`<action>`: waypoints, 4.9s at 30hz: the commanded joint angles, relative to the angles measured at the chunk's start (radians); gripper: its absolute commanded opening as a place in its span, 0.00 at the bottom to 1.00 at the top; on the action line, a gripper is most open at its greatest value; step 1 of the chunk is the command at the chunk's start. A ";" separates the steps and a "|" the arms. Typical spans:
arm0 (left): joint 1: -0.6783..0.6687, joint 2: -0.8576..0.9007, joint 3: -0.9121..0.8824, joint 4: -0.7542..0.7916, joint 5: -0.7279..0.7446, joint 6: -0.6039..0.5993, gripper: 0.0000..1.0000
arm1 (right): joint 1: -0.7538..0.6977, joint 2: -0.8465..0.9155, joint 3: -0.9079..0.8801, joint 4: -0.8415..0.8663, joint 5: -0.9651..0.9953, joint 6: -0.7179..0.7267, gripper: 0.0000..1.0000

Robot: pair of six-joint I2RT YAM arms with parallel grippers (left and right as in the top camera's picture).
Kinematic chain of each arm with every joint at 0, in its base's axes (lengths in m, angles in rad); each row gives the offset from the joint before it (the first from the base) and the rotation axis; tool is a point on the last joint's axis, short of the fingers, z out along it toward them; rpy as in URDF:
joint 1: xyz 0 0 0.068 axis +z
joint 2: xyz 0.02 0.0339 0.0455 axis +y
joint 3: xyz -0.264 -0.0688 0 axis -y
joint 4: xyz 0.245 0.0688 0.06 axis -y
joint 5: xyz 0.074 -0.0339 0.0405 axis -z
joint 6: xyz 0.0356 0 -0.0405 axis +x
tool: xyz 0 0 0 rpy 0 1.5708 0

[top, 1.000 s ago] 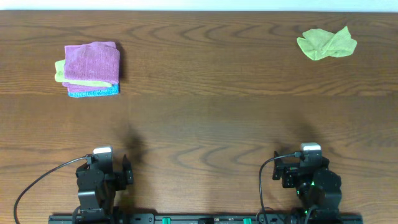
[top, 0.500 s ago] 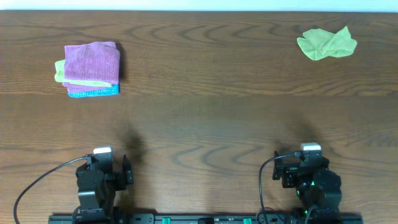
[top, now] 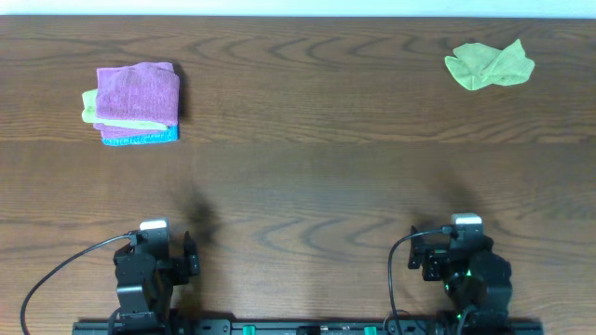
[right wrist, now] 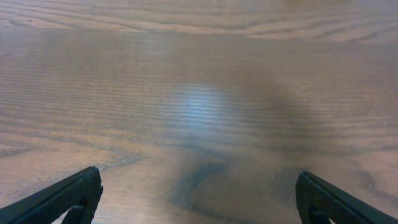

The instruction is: Fold the cloth

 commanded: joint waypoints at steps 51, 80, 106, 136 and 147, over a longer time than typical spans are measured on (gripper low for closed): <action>-0.004 -0.007 -0.023 -0.008 -0.017 0.007 0.95 | -0.389 1.719 1.354 0.180 -0.056 0.129 0.99; -0.004 -0.007 -0.023 -0.008 -0.017 0.007 0.95 | -0.387 2.178 1.472 0.552 -0.199 0.395 0.84; -0.004 -0.007 -0.023 -0.008 -0.017 0.007 0.95 | -0.379 2.279 1.476 0.666 -0.346 0.439 0.05; -0.004 -0.007 -0.023 -0.008 -0.017 0.007 0.95 | -0.277 1.682 1.476 -0.026 -0.380 0.113 0.01; -0.004 -0.007 -0.023 -0.008 -0.017 0.007 0.95 | -0.114 1.426 1.476 -0.518 -0.281 0.028 0.01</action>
